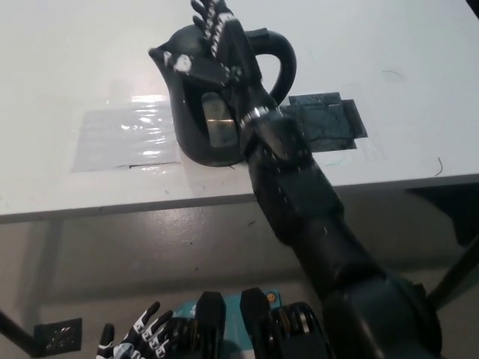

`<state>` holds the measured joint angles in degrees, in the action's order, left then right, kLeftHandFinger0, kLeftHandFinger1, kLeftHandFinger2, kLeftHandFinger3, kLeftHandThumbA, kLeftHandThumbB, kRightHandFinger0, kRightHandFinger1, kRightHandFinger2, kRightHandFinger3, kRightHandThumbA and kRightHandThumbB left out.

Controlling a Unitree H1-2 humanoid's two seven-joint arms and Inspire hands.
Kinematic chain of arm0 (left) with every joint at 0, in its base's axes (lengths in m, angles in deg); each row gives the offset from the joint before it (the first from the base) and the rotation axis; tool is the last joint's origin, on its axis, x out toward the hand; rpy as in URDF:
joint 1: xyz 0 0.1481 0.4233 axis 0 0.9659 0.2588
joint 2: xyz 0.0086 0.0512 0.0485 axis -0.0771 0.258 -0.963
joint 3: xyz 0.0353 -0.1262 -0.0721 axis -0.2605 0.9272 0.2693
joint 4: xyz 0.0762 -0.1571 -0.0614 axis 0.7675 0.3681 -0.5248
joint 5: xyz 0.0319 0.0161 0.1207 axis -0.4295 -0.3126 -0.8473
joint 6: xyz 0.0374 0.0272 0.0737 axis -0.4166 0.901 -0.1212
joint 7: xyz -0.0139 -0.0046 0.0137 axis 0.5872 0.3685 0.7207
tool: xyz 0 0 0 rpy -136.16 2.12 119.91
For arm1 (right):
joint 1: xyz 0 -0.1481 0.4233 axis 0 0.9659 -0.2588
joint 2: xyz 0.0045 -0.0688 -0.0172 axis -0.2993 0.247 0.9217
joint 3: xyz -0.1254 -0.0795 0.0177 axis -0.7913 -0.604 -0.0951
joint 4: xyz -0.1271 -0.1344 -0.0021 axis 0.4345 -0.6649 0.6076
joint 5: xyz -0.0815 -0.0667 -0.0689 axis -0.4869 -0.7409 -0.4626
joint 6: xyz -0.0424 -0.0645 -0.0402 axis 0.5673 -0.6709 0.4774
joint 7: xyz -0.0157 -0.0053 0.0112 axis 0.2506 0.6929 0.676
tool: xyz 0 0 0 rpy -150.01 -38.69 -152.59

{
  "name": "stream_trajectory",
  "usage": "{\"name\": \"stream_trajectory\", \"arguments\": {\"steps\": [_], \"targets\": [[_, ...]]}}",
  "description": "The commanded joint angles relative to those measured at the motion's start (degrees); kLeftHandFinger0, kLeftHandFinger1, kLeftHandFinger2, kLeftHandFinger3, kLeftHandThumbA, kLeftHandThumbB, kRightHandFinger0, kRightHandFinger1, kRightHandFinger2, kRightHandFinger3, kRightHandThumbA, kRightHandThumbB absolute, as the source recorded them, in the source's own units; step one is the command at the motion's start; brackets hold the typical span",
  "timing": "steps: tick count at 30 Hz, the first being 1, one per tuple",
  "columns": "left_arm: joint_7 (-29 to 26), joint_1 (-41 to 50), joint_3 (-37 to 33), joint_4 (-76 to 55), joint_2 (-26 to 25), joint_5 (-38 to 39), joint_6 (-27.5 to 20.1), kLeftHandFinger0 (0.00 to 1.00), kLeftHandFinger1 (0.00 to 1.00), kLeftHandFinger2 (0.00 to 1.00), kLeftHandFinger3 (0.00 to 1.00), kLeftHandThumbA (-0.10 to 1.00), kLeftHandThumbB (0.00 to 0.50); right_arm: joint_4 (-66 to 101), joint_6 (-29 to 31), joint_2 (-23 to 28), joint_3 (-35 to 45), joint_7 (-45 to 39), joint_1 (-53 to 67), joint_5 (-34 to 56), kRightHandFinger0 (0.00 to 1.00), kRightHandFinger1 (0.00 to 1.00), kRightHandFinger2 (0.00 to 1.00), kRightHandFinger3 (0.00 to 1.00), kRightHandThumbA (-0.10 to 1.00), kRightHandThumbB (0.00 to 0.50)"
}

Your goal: The robot uses its right hand to push down on the lid of a kettle kept in the middle of the desk to close it

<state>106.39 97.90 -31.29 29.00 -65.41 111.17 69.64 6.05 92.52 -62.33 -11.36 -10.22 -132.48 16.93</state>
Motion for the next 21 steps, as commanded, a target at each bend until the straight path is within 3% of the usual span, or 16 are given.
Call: {"name": "stream_trajectory", "arguments": {"steps": [1,3,6,7,8,10,14,21], "targets": [[1.38,1.05,1.78,-2.79,-2.12,2.3,-0.29,1.0,1.0,1.0,1.0,1.0,0.5,37.05,-12.83,1.97,-7.09,-7.86,14.62,1.48,1.0,1.0,1.0,1.0,0.7,0.5],[1.39,1.14,2.34,-3.17,-2.81,2.53,-0.29,1.0,1.0,1.0,1.0,1.0,0.5,46.21,-16.18,3.33,-8.42,-8.69,18.11,2.93,1.0,1.0,1.0,1.0,0.64,0.5],[1.38,0.68,3.12,-3.23,-3.75,2.92,0.16,1.0,1.0,1.0,1.0,1.0,0.5,61.68,-22.61,6.62,-9.57,-8.72,24.36,5.92,1.0,1.0,1.0,1.0,0.63,0.5],[1.02,0.75,3.16,-3.42,-3.68,2.54,0.31,1.0,1.0,1.0,1.0,1.0,0.5,65.86,-22.47,8.31,-9.81,-8.71,26.45,3.7,1.0,1.0,1.0,1.0,0.71,0.5],[0.93,0.69,3.52,-3.8,-3.89,2.97,0.73,1.0,1.0,1.0,1.0,1.0,0.5,71.53,-24.38,11.09,-9.7,-9.59,29.65,7.45,1.0,1.0,1.0,1.0,0.72,0.5],[0.92,0.57,4.07,-3.85,-4.27,3.2,0.94,1.0,1.0,1.0,1.0,1.0,0.5,71.5,-24.5,10.96,-9.93,-9.67,29.68,7.77,1.0,1.0,1.0,1.0,0.72,0.5],[1.08,0.46,4.49,-3.53,-4.45,2.77,0.08,1.0,1.0,1.0,1.0,1.0,0.5,86.11,-29.05,20.9,-7.87,-10.02,41.03,17.67,1.0,1.0,1.0,1.0,0.73,0.5],[0.84,-0.38,5.41,-3.5,-4.45,3.08,0.56,1.0,1.0,1.0,1.0,1.0,0.5,92.23,-25.73,29.02,-5.73,-9.35,55.13,25.44,1.0,1.0,1.0,1.0,0.66,0.5]]}}
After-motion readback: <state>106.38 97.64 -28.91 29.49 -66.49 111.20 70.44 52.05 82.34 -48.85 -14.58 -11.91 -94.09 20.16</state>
